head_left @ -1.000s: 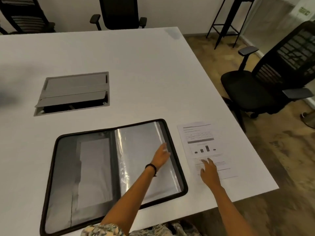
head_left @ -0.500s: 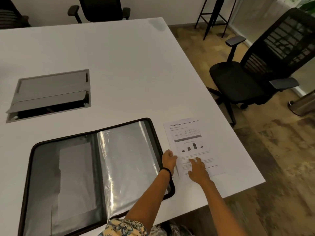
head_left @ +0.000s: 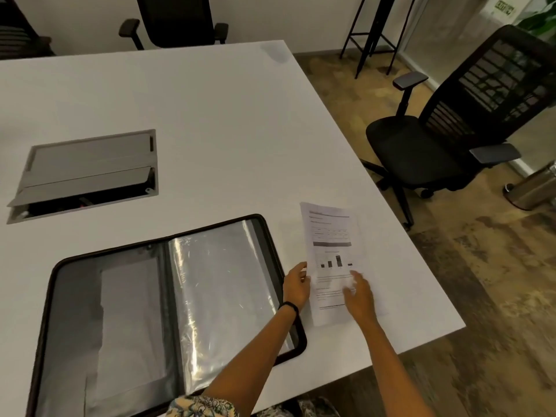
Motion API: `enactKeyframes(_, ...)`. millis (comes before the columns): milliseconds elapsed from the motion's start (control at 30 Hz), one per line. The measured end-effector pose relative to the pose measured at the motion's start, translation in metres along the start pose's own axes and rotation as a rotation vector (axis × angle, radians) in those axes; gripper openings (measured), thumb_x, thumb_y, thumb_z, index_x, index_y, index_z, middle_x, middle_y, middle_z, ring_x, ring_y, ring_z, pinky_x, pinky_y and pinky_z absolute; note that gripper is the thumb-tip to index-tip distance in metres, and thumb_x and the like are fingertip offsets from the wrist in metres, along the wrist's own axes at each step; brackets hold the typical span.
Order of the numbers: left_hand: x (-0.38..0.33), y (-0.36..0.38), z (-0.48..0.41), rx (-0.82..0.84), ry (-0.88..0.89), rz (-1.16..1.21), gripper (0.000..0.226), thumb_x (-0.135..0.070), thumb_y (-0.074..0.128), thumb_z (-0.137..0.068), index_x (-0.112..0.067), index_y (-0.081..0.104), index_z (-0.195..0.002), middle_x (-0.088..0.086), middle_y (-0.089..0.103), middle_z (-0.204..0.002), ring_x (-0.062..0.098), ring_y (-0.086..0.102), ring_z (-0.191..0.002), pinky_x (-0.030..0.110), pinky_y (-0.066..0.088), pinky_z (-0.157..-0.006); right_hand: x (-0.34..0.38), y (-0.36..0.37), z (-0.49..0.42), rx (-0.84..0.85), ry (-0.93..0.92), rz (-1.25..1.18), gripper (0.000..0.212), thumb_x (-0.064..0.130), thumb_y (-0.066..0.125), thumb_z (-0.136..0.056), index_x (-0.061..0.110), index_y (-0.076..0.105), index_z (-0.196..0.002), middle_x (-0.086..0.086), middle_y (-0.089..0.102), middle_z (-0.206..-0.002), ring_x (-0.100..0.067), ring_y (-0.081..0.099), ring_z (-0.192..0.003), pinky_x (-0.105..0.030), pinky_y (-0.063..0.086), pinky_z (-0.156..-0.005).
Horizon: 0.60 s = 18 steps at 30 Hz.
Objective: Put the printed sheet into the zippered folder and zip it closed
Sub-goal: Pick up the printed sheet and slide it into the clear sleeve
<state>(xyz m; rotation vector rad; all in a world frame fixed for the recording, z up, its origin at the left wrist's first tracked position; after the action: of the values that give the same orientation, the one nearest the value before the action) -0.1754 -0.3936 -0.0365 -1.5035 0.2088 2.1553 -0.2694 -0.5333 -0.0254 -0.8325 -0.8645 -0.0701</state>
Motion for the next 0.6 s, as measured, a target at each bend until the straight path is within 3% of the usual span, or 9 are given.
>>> enactKeyframes(133, -0.019, -0.023, -0.003, 0.057, 0.137, 0.002, 0.029, 0.004, 0.045, -0.094, -0.006, 0.058, -0.117, 0.016, 0.068, -0.113, 0.017, 0.065, -0.095, 0.024, 0.055, -0.086, -0.005, -0.017, -0.015, -0.082, 0.131, -0.348, 0.064, 0.006, 0.057, -0.087, 0.018, 0.025, -0.142, -0.015, 0.030, -0.147, -0.031, 0.034, -0.132, -0.040, 0.037, -0.102)
enactKeyframes(267, -0.034, -0.039, -0.005, 0.080, 0.220, 0.010, 0.026, 0.001, 0.045, -0.095, -0.006, 0.058, -0.117, 0.012, 0.068, -0.111, 0.018, 0.064, -0.098, 0.030, 0.054, -0.091, -0.002, -0.033, -0.022, -0.117, 0.170, -0.621, 0.074, 0.009, 0.061, -0.086, 0.027, 0.017, -0.143, -0.008, 0.023, -0.152, -0.026, 0.029, -0.136, -0.035, 0.033, -0.095)
enactKeyframes(433, -0.054, -0.042, -0.005, 0.068, 0.327, -0.047, 0.026, -0.003, 0.044, -0.097, -0.011, 0.058, -0.117, -0.005, 0.064, -0.110, 0.011, 0.062, -0.100, 0.014, 0.051, -0.088, 0.015, -0.066, -0.019, -0.302, 0.052, -0.730, 0.054, 0.000, 0.063, -0.082, 0.019, 0.042, -0.128, -0.011, 0.056, -0.127, -0.023, 0.056, -0.108, -0.030, 0.047, -0.082)
enactKeyframes(500, -0.062, -0.039, -0.006, 0.064, 0.370, -0.082, 0.026, -0.007, 0.044, -0.098, -0.018, 0.059, -0.116, -0.011, 0.064, -0.110, 0.006, 0.062, -0.099, 0.015, 0.051, -0.089, 0.022, -0.076, -0.012, -0.382, -0.003, -0.723, 0.039, 0.002, 0.063, -0.082, 0.019, 0.052, -0.116, -0.007, 0.060, -0.114, -0.013, 0.061, -0.091, -0.026, 0.050, -0.075)
enactKeyframes(600, -0.071, -0.032, -0.003, 0.065, 0.424, -0.105, 0.030, -0.010, 0.042, -0.099, -0.023, 0.057, -0.121, -0.016, 0.062, -0.113, -0.007, 0.059, -0.098, 0.008, 0.049, -0.090, 0.026, -0.081, -0.003, -0.417, -0.070, -0.705, 0.032, 0.006, 0.062, -0.084, 0.017, 0.056, -0.114, -0.003, 0.061, -0.107, -0.005, 0.060, -0.083, -0.023, 0.051, -0.069)
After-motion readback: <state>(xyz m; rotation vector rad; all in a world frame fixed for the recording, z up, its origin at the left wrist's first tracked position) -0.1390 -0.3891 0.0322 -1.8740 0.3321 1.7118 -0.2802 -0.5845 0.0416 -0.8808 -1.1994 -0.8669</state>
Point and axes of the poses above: each hand's wrist, its own z-axis away from the middle knuckle, its own y-axis out of the palm, x = y × z, the point moved 6 cm from there along -z, towards the middle knuckle
